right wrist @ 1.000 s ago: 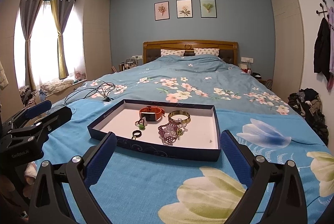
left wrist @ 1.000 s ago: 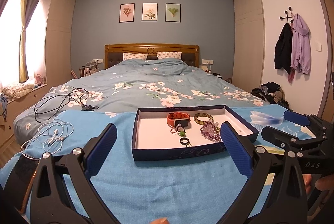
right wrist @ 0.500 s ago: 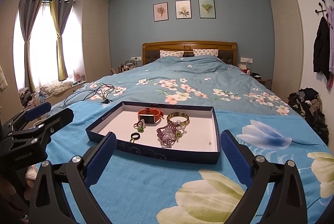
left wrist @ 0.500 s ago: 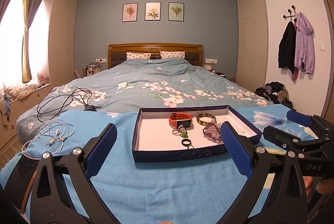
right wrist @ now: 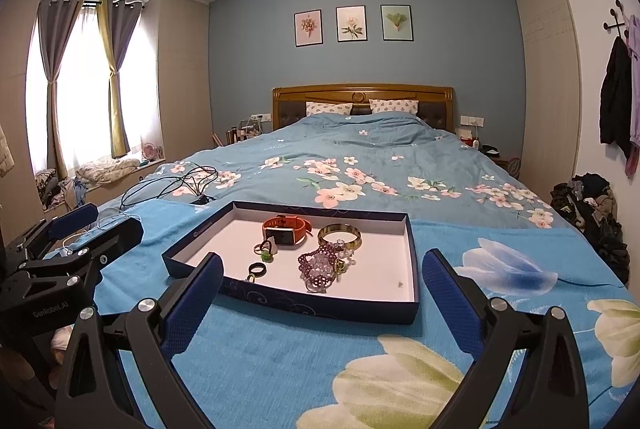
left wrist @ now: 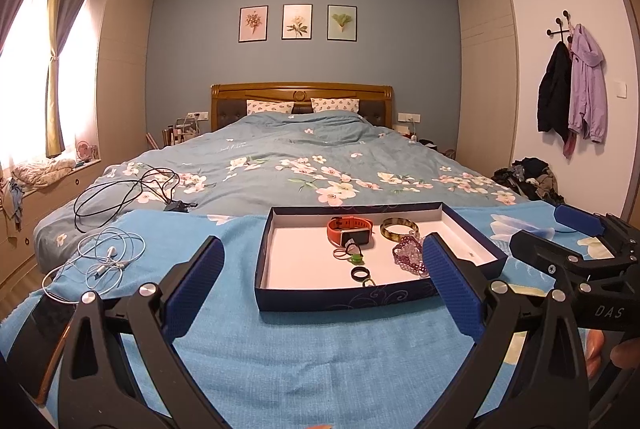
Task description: Organize jewelry
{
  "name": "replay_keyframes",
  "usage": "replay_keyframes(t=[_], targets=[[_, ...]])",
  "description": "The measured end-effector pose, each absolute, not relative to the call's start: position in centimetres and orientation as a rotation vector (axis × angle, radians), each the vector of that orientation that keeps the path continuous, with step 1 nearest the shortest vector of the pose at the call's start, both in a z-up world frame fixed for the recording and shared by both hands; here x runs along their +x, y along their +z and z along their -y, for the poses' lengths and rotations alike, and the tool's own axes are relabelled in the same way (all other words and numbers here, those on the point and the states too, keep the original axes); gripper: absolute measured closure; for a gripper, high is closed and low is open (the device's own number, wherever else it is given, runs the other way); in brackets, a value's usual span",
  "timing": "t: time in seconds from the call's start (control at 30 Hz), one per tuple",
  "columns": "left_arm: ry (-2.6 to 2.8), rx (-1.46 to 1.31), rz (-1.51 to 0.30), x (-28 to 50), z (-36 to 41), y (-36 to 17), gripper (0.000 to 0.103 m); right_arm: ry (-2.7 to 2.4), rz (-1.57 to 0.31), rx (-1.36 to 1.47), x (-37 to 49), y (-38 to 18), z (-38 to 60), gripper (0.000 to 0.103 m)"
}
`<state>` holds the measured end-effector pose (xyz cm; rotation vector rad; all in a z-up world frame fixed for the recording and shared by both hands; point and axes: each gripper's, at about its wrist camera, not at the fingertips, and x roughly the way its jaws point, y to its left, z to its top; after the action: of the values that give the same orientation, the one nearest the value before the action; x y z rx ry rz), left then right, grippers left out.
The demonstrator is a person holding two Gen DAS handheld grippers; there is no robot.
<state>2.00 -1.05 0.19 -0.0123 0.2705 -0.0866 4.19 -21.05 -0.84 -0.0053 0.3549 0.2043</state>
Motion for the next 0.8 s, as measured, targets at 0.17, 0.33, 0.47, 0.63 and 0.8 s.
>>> replay_keyframes(t=[0.17,0.33,0.47,0.63,0.8], targets=[[-0.084,-0.012,-0.269,2.05,1.06,0.13,0.006,0.205,-0.354,-0.008,4.35,-0.86,20.98,0.007],[-0.084,-0.017,-0.264,2.06,0.97,0.18,0.006,0.204,-0.353,-0.005,4.43,-0.89,20.94,0.007],[-0.083,-0.018,-0.26,1.94,0.92,0.17,0.006,0.208,-0.352,-0.007,4.35,-0.93,20.96,0.007],[-0.084,-0.016,-0.262,1.96,1.03,0.28,0.006,0.209,-0.352,-0.006,4.42,-0.95,20.98,0.007],[-0.081,-0.013,-0.26,2.01,1.1,0.21,0.006,0.208,-0.351,-0.003,4.53,-0.92,21.13,0.007]])
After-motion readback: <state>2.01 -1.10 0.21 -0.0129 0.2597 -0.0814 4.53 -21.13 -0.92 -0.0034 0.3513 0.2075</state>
